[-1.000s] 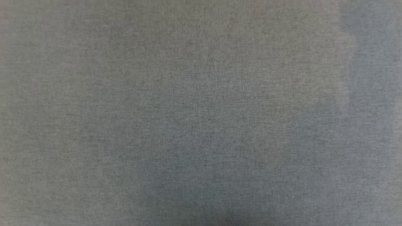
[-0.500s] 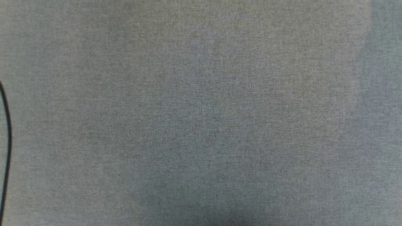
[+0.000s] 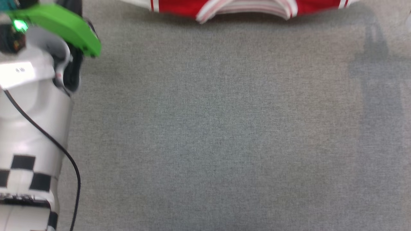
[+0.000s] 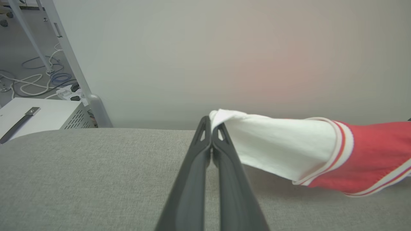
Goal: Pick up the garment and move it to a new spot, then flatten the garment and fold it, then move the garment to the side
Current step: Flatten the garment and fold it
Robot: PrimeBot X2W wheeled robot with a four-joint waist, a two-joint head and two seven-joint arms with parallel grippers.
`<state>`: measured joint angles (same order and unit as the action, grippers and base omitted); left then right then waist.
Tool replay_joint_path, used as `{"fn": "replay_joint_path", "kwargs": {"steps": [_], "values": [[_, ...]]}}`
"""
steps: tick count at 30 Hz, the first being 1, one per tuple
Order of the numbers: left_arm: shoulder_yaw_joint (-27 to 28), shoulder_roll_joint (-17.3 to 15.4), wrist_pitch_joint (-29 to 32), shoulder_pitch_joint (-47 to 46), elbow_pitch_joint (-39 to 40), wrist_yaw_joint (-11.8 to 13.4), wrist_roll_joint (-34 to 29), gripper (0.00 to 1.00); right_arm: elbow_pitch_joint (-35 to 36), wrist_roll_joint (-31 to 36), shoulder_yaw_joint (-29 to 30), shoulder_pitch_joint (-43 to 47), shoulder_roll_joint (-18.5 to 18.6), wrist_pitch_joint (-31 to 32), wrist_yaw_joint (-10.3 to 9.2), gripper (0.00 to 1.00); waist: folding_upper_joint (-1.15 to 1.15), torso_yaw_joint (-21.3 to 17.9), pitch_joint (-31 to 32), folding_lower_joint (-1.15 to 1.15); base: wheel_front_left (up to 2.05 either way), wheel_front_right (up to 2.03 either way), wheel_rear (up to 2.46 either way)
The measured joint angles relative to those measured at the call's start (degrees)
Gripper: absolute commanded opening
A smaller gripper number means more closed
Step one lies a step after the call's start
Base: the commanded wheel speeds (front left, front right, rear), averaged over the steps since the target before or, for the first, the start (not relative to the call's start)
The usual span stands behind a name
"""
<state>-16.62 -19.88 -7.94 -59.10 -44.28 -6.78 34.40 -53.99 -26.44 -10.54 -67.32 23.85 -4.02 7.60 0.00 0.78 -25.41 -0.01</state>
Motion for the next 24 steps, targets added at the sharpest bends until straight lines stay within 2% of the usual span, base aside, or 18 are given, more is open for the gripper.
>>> {"fn": "replay_joint_path", "kwargs": {"steps": [9, 15, 24], "values": [[-1.1, -0.07, 4.34, 14.46, -0.79, -0.03, 2.6, 0.0, 3.32, -8.7, -4.36, 15.22, 2.16, 6.26, 0.01, 0.0, 0.0, -0.04, 7.19, 0.0, 0.0, 0.0, 0.0], [-1.88, -2.2, 8.57, 21.6, 0.15, 0.0, 3.48, 0.0, 6.97, -13.58, -5.98, 22.53, 4.05, 11.12, 0.01, 0.0, 0.0, -0.29, 11.56, 0.0, 0.0, 0.0, 0.0], [-3.52, -5.28, 16.53, 30.83, 5.27, 0.49, 4.3, 0.0, 11.16, -18.2, -5.7, 31.53, 7.05, 21.9, 0.03, 0.0, 0.0, -0.43, 17.37, 0.0, 0.0, 0.0, 0.0]]}}
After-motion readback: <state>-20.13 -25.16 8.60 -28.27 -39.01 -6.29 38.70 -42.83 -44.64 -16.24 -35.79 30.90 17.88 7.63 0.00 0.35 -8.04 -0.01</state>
